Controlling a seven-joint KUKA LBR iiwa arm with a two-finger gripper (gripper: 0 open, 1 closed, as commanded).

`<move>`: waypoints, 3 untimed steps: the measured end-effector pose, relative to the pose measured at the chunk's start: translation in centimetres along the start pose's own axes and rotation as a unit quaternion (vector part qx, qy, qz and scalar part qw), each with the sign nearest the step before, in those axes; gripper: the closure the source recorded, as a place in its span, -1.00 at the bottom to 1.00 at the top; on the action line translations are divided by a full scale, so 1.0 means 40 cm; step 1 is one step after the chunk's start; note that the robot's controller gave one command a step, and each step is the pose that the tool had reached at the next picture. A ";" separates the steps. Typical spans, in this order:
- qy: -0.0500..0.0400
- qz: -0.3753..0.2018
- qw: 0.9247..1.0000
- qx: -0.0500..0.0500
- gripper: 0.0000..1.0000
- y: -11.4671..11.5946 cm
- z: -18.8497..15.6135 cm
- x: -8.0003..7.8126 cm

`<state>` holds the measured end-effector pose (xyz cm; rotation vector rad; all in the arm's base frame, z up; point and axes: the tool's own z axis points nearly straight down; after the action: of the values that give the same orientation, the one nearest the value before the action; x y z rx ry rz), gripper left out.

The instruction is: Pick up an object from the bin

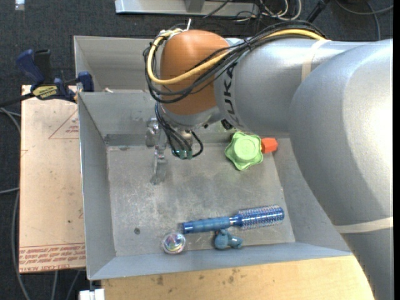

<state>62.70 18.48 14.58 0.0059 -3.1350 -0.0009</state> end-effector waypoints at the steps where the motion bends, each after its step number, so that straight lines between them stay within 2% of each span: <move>1: -0.001 -0.040 0.999 0.001 -1.00 -0.147 -0.031 0.144; 2: 0.000 -0.052 0.999 0.001 -1.00 -0.269 0.012 0.285; 3: -0.006 0.044 0.999 -0.001 -1.00 -0.277 0.193 0.352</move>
Offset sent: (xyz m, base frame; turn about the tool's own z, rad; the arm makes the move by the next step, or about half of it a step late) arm -0.0560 -0.0564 0.0128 -0.0843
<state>48.60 7.33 6.94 -0.1326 -3.1439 -0.0028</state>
